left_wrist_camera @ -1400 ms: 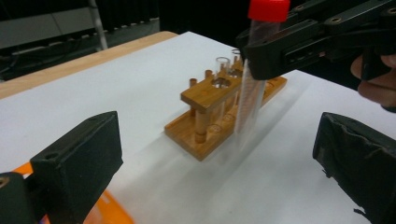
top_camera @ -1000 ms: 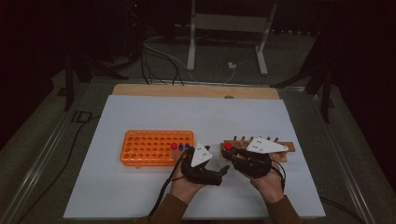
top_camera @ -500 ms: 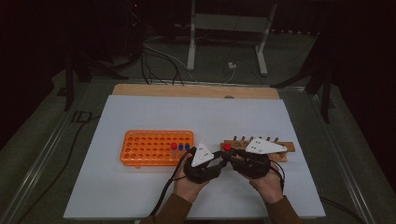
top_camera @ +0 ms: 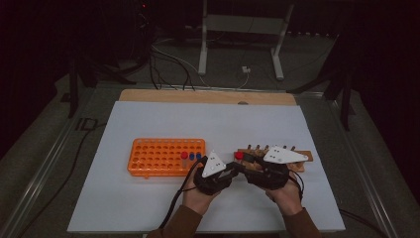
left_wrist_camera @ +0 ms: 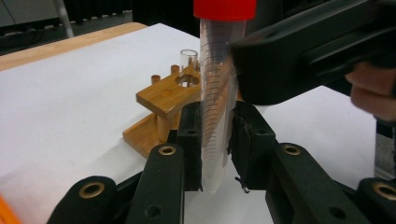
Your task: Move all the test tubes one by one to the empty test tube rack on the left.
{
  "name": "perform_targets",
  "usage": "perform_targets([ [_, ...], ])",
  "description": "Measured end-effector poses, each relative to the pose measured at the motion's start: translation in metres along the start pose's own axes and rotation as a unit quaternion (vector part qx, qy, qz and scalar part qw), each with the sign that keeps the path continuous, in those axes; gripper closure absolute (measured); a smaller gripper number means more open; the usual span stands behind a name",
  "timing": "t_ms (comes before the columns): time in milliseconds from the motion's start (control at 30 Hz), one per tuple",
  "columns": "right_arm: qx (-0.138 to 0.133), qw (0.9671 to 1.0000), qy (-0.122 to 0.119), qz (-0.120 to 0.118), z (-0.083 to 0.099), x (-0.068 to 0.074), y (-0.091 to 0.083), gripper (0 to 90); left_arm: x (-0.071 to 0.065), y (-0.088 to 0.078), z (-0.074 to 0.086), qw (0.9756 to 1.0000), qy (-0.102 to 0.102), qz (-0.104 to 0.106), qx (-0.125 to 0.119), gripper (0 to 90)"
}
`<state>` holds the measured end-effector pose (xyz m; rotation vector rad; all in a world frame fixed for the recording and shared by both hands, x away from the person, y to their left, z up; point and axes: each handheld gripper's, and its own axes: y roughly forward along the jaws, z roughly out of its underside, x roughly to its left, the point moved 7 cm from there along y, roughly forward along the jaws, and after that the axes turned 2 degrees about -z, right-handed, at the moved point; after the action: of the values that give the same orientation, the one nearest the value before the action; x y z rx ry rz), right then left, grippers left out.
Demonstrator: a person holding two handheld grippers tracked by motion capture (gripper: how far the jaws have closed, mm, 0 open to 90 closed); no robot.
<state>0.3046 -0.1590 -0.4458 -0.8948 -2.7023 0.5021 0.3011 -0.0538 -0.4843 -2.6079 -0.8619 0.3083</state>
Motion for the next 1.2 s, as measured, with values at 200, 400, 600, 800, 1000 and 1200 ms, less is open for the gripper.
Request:
perform_targets([
  [200, -0.009, 0.9996, 0.013, 0.022, 0.0, -0.011, -0.004, 25.1, 0.007, -0.006, 0.002, 1.0, -0.003, -0.007, 0.002, 74.6],
  [400, -0.009, 0.9984, 0.033, 0.045, 0.002, -0.025, -0.008, 10.3, 0.014, -0.016, 0.004, 0.9999, -0.005, -0.013, 0.0, 74.6],
  [600, -0.007, 0.9979, 0.038, 0.053, 0.004, -0.032, -0.01, 1.6, 0.021, -0.025, 0.007, 0.9998, -0.004, -0.017, 0.001, 74.6],
  [800, -0.002, 0.9974, 0.034, 0.064, 0.005, -0.034, -0.011, 0.0, 0.024, -0.033, 0.011, 0.9998, 0.006, -0.018, 0.005, 74.6],
  [1000, -0.003, 0.9973, 0.034, 0.065, 0.005, -0.036, -0.012, 0.0, 0.029, -0.038, 0.014, 0.9998, 0.002, -0.019, 0.004, 74.5],
  [1200, -0.006, 0.9969, 0.039, 0.069, 0.006, -0.039, -0.015, 0.0, 0.036, -0.047, 0.015, 0.9999, -0.005, -0.011, -0.002, 74.4],
])
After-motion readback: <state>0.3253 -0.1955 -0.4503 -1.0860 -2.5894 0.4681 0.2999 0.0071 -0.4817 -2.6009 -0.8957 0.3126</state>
